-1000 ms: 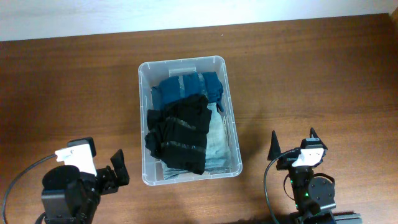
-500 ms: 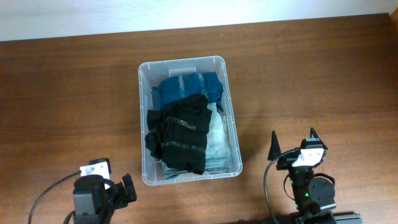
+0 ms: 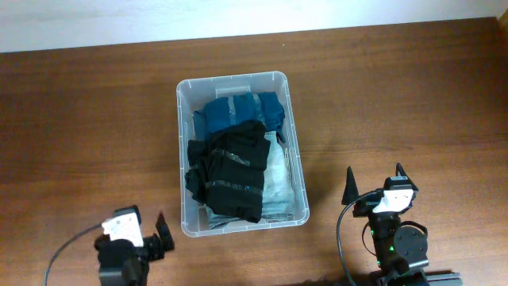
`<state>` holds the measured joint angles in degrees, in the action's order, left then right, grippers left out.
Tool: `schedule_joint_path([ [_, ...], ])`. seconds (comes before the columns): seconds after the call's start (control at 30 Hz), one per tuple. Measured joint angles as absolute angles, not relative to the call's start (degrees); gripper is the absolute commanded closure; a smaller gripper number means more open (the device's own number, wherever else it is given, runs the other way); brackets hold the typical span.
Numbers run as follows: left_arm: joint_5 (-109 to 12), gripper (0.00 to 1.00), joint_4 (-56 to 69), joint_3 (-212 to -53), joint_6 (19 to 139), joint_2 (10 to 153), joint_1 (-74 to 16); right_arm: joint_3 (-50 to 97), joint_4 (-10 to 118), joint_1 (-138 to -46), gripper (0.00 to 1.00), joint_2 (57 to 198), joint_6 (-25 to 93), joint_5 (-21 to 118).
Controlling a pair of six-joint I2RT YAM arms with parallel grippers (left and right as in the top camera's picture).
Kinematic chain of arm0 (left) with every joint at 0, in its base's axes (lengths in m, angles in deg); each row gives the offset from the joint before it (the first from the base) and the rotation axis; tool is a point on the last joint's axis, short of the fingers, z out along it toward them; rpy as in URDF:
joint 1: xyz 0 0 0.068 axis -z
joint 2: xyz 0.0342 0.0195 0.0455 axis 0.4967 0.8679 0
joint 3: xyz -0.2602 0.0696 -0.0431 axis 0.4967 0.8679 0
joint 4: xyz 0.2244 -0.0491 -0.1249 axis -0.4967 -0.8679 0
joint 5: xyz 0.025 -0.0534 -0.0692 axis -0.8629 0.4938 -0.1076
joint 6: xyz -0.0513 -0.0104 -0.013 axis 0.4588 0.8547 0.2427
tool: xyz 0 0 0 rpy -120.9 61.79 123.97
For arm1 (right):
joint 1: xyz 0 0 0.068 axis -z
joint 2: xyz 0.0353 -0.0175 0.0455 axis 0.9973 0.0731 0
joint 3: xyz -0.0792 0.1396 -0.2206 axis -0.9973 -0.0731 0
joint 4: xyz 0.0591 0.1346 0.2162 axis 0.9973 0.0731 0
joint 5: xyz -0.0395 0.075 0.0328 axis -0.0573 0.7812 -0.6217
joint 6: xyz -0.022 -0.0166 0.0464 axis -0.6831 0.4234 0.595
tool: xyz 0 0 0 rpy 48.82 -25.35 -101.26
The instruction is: Pack container
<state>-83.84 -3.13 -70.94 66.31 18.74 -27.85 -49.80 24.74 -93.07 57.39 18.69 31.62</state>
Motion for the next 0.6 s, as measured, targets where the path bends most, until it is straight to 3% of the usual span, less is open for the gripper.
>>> schedule_joint_path([
  [0.33, -79.79, 0.01, 44.15, -56.17, 54.95, 14.43, -27.67, -49.80, 24.74, -93.07, 0.01, 57.37, 18.67, 31.62],
  [0.6, -77.69, 0.01, 35.65, -53.68, 51.28, 10.35, -26.97, -49.80, 24.74, -93.07, 0.01, 57.37, 18.67, 31.62],
])
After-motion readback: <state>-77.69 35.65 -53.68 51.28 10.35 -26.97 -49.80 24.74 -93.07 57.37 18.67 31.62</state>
